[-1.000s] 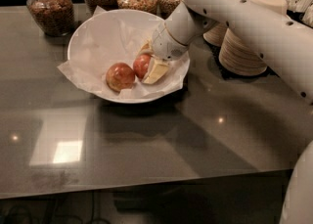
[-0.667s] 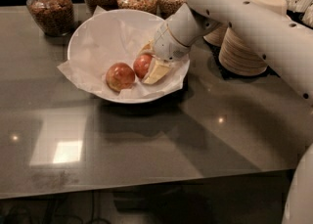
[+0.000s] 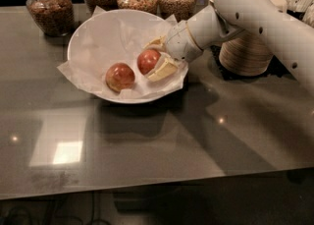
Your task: Pick apple from white bowl
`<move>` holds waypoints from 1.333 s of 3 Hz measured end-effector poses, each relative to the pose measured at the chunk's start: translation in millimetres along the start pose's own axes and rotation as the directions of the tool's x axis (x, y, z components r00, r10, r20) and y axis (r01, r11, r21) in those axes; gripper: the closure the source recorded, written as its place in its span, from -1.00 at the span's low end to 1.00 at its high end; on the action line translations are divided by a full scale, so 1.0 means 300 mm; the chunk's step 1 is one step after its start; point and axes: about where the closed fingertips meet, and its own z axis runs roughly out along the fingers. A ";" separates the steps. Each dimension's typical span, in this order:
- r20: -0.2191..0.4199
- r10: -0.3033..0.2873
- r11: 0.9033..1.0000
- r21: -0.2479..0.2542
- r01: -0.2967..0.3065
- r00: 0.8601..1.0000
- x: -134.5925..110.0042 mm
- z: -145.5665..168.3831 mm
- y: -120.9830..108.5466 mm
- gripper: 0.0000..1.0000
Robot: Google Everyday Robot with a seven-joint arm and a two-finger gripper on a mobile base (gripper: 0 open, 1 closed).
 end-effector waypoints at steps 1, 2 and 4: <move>0.119 0.007 0.999 0.033 -0.011 0.993 -0.045 -0.064 -0.013 1.00; 0.195 0.020 0.999 0.023 -0.025 0.981 -0.097 -0.112 -0.027 1.00; 0.160 -0.020 1.000 -0.013 0.022 0.987 -0.261 -0.175 0.036 1.00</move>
Offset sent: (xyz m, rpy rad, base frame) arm -0.0104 -0.0132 0.0737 0.2764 0.0657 0.0584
